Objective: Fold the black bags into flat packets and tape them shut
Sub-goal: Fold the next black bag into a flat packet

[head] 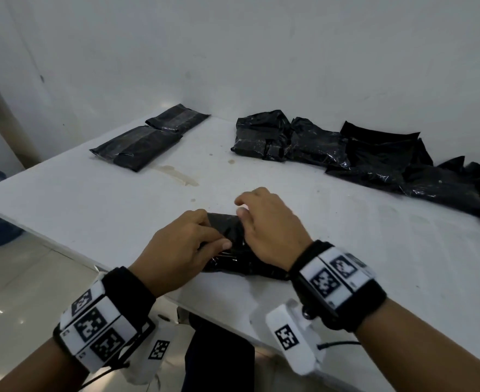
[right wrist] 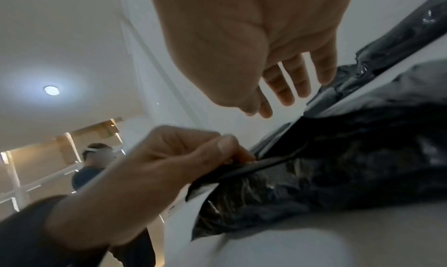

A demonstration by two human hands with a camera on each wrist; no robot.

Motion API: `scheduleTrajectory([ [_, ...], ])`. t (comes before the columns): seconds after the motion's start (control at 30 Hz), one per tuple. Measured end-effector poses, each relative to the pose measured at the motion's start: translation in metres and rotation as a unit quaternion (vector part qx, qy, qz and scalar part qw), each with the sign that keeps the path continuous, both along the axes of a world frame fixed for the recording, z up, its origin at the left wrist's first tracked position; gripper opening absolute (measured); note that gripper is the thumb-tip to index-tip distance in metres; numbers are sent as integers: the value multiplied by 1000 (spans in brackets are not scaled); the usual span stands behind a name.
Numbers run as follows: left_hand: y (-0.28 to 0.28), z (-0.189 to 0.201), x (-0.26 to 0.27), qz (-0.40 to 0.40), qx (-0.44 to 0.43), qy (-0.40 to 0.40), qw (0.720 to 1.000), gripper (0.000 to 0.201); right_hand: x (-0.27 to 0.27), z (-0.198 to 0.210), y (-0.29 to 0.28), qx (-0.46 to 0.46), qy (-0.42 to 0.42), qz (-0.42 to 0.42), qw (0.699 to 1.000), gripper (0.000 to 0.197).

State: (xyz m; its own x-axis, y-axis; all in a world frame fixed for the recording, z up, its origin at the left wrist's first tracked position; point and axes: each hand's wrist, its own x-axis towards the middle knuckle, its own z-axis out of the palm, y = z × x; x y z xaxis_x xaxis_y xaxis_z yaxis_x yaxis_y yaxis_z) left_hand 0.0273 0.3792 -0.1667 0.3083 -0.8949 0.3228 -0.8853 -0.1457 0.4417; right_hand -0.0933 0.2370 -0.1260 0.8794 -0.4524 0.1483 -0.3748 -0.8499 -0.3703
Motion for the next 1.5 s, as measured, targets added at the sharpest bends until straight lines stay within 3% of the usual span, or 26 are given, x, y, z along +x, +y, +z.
scheduleTrajectory([
  [0.17, -13, 11, -2, 48, 34, -10, 998, 14, 11, -26, 0, 31, 200, 5, 979, 60],
  [0.33, -10, 14, -4, 46, 127, 17, 991, 72, 3, -34, -3, 67, 216, 6, 974, 69],
  [0.4, -7, 16, -7, 39, 200, -5, 979, 84, 2, -33, -5, 77, 222, 9, 972, 73],
  [0.5, -6, 26, -10, 23, 249, 7, 968, 88, 0, -32, -5, 77, 226, 14, 971, 79],
  [0.63, -22, 35, -5, 59, 173, 96, 978, 76, -2, -32, -3, 69, 217, 18, 973, 84],
  [0.77, -26, 13, -1, 57, 271, 54, 959, 64, -3, -33, -3, 73, 217, 6, 973, 87],
  [1.0, -5, -3, 10, 59, 281, 69, 955, 120, -6, -28, -4, 110, 221, -14, 969, 97],
  [1.1, 1, -5, 13, 53, 302, 74, 949, 135, -8, -28, -6, 118, 214, -8, 970, 97],
  [1.27, 7, -8, 13, 62, 309, 88, 945, 138, -11, -28, -7, 114, 213, 5, 970, 94],
  [1.4, 5, -8, 14, 65, 309, 79, 945, 139, -20, -31, -3, 25, 208, 68, 975, 76],
  [1.5, 3, -4, 16, 64, 312, 65, 946, 136, -30, -29, -4, -9, 231, 119, 966, 79],
])
